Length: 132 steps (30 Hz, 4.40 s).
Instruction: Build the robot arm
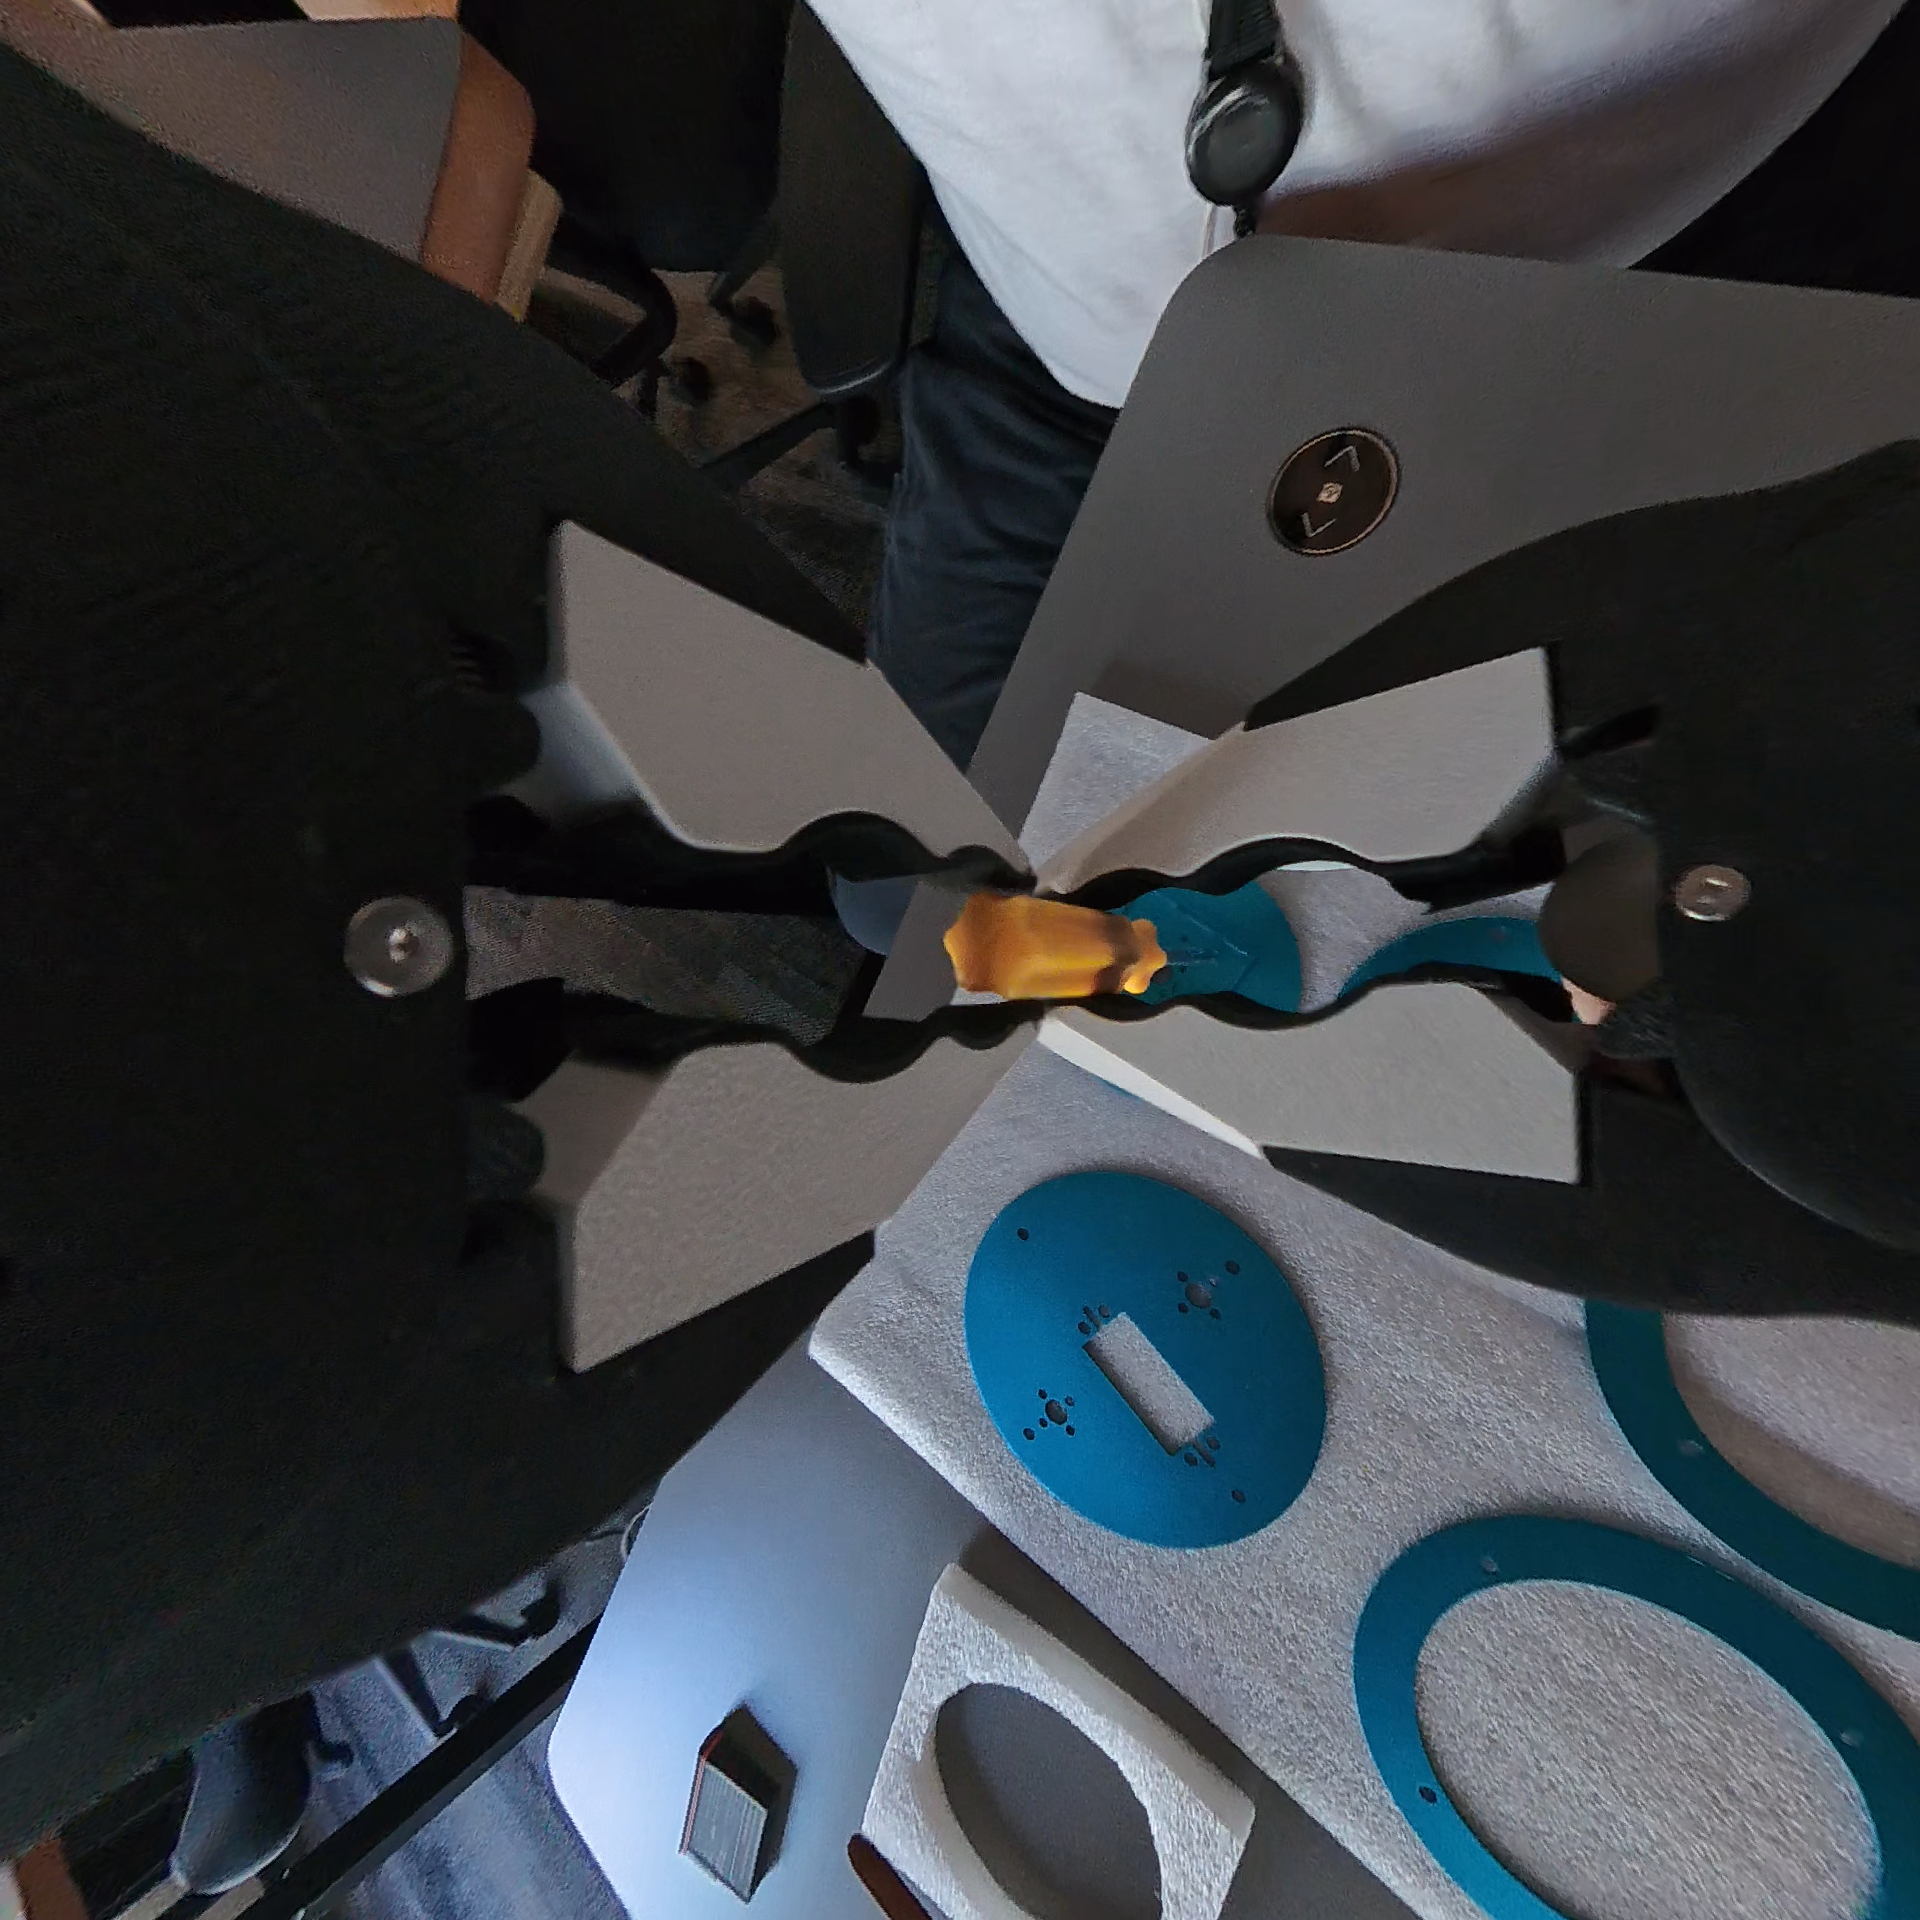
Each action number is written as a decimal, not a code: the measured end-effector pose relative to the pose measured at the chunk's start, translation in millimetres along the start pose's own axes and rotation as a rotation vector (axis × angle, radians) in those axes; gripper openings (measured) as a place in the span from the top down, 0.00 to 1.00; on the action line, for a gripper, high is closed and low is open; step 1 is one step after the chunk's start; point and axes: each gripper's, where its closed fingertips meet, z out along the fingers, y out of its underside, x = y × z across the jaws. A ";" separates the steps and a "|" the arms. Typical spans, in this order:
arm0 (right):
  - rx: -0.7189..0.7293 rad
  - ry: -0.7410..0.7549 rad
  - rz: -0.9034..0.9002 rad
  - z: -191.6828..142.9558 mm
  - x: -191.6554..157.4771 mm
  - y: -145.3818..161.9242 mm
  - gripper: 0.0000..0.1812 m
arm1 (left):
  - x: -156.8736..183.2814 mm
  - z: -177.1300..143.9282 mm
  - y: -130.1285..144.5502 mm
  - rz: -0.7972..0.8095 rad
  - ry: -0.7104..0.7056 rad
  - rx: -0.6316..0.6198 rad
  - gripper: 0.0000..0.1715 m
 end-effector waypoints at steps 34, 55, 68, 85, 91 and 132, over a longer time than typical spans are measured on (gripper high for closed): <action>0.190 -0.029 0.380 -0.4 12.5 -12.8 0.90 | -13.3 -4.5 3.6 -0.019 -0.106 -0.030 0.90; 0.156 0.013 0.165 1.7 12.9 -10.1 0.90 | -9.7 -1.1 4.5 -0.002 -0.025 -0.064 0.89; 0.167 -0.026 0.438 2.8 12.8 -7.6 0.90 | -10.8 1.1 5.7 -0.013 -0.004 -0.075 0.89; 0.139 -0.052 0.225 3.8 8.7 -5.8 0.90 | -5.8 -17.0 23.4 -0.054 -0.001 -0.116 0.88; 0.171 -0.048 0.196 3.9 8.6 -5.9 0.90 | -3.4 -2.8 32.3 -0.051 0.019 -0.136 0.93; 1.333 -0.036 0.214 -3.6 13.3 -10.2 0.91 | 5.5 -5.2 87.9 0.100 0.041 -0.455 0.94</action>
